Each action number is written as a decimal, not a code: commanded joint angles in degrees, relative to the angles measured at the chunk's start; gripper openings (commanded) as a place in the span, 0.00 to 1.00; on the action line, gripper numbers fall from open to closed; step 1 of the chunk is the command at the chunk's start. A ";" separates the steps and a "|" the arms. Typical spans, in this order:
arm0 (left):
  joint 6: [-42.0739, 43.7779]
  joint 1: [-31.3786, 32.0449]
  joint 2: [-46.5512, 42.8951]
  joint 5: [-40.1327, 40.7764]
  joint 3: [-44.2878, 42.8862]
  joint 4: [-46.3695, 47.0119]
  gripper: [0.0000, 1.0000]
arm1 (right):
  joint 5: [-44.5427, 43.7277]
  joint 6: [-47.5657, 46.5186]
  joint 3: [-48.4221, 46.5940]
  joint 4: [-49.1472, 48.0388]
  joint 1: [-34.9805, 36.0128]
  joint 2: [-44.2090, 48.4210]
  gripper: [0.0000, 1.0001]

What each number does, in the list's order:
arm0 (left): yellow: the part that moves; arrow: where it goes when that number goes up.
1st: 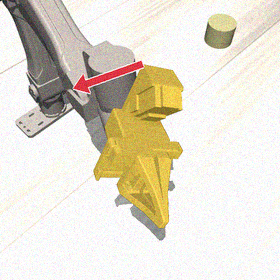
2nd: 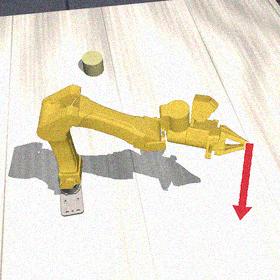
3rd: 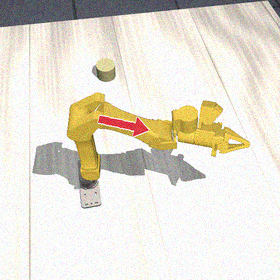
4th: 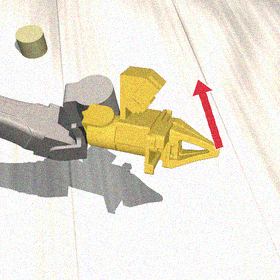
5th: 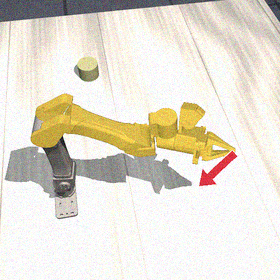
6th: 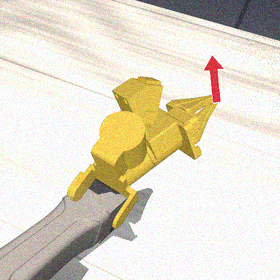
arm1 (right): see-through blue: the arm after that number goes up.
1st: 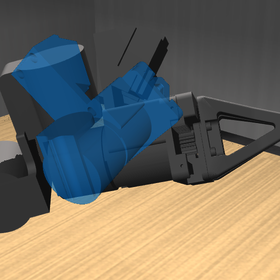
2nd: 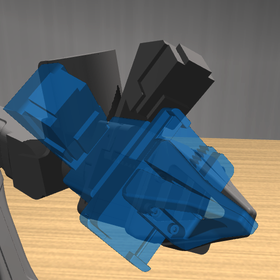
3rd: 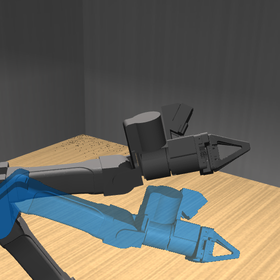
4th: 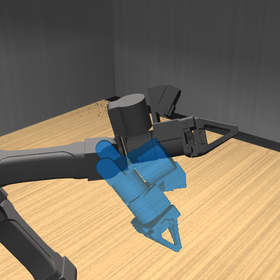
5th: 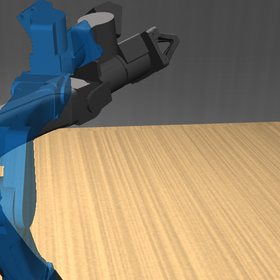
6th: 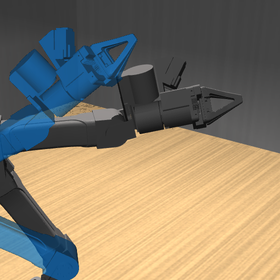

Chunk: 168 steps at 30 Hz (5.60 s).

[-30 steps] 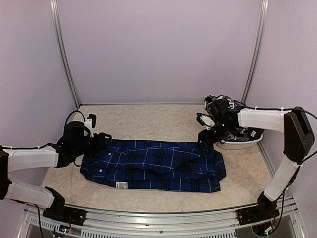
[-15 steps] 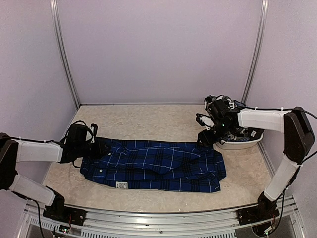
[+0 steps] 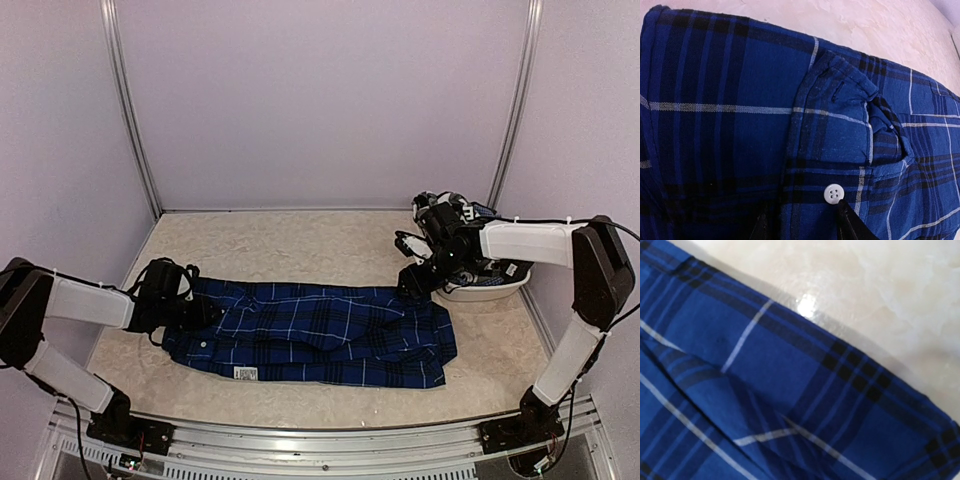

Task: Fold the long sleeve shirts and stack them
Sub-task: Turn over the rectangle-folded shirt at the center of the board, then rotate the rectangle-folded shirt at the center of the board.

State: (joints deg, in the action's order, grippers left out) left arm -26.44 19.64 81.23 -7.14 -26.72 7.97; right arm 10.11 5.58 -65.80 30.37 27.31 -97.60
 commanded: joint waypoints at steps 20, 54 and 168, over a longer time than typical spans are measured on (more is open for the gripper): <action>-0.67 -1.13 -6.39 -2.09 -1.63 0.91 0.00 | -0.45 -0.19 0.58 -0.61 -0.51 -0.07 0.61; 0.73 -3.79 -13.80 2.38 0.70 2.75 0.71 | 3.06 0.46 0.15 -2.85 0.72 -0.29 0.56; -15.37 9.02 -15.82 10.90 4.24 -1.48 0.99 | -6.23 0.85 -0.54 -19.06 4.32 7.07 0.85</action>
State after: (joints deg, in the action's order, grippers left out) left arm -40.16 28.45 63.75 5.26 -23.90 6.76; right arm 1.80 4.47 -67.66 13.21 31.03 -92.77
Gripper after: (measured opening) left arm 0.990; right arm 0.850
